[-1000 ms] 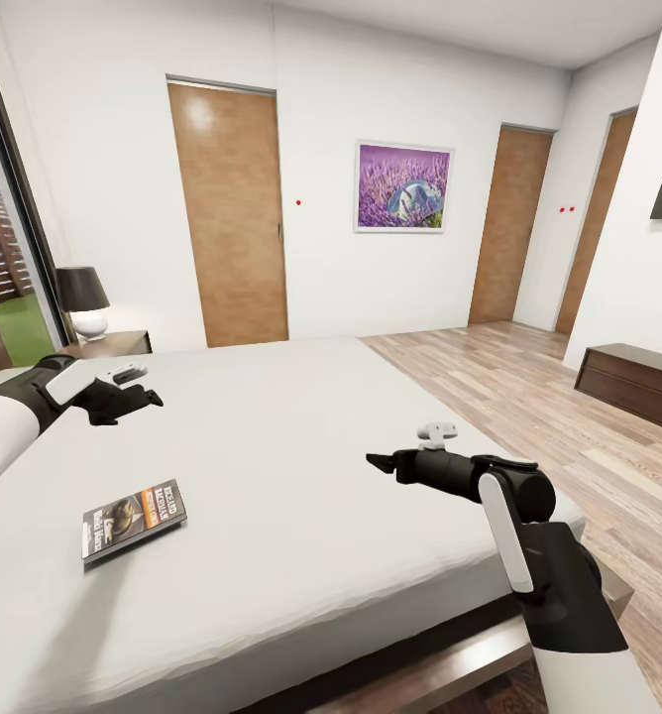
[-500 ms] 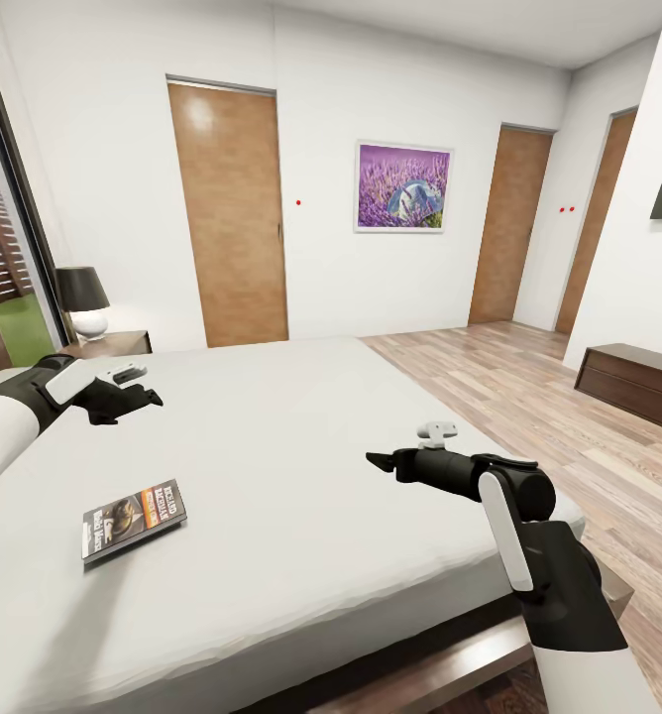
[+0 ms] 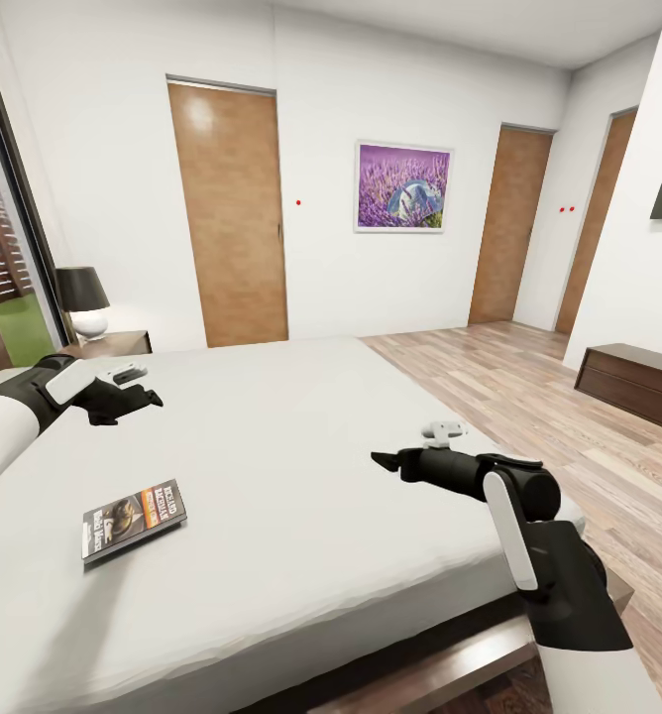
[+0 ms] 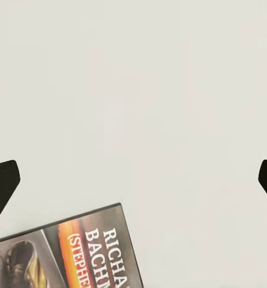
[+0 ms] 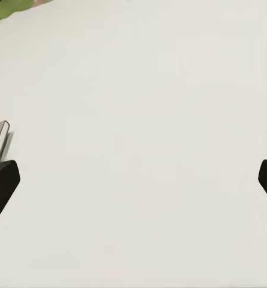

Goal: In the bedroom, move the book from the bed onto either nightstand, and place the two sandals side by side next to the bed.

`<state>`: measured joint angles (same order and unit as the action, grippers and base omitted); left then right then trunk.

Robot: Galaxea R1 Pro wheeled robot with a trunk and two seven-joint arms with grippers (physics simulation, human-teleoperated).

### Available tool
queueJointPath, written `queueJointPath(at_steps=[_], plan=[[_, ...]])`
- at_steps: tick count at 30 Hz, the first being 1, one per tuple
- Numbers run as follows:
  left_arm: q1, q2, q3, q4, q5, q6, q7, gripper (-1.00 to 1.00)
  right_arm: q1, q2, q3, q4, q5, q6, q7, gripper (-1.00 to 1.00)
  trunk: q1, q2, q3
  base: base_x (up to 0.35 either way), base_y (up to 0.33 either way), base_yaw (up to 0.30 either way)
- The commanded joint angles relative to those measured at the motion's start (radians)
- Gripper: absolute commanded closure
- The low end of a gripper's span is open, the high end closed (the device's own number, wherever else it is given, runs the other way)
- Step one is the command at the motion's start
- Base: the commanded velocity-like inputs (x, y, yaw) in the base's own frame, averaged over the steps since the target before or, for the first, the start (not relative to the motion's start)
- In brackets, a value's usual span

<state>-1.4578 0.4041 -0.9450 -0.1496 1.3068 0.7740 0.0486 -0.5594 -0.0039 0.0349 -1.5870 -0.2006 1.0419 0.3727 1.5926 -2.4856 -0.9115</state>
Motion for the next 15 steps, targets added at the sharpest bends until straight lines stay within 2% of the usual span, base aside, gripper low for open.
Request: queueJointPath(at_steps=[1,5,8,9,15], plan=[[-0.001,0.001,-0.006,-0.002,0.009,0.003,0.005,-1.0,-0.002,-0.008,-0.004,-0.001,-0.001,0.004,0.001,-1.0,0.0,0.0,-0.001,0.0,0.0,0.0],[0.0,0.001,-0.006,-0.002,0.009,0.003,0.004,-1.0,-0.023,-0.05,-0.022,-0.001,-0.001,0.005,0.001,-1.0,0.0,0.0,-0.001,0.0,0.0,0.0],[-0.001,0.001,-0.006,-0.002,0.009,0.004,0.004,-1.0,-0.044,-0.093,-0.046,-0.001,0.0,0.005,0.001,-1.0,0.0,0.0,-0.001,0.0,0.0,0.0],[-0.001,0.001,-0.006,-0.002,0.009,0.004,0.004,-1.0,-0.044,-0.093,-0.046,-0.001,0.0,0.005,0.001,-1.0,0.0,0.0,-0.001,0.0,0.0,0.0],[0.0,0.001,-0.006,-0.002,0.009,0.004,0.005,-1.0,-0.07,-0.189,-0.122,-0.001,0.001,0.005,0.002,-1.0,0.0,0.0,-0.001,0.0,0.0,0.0]])
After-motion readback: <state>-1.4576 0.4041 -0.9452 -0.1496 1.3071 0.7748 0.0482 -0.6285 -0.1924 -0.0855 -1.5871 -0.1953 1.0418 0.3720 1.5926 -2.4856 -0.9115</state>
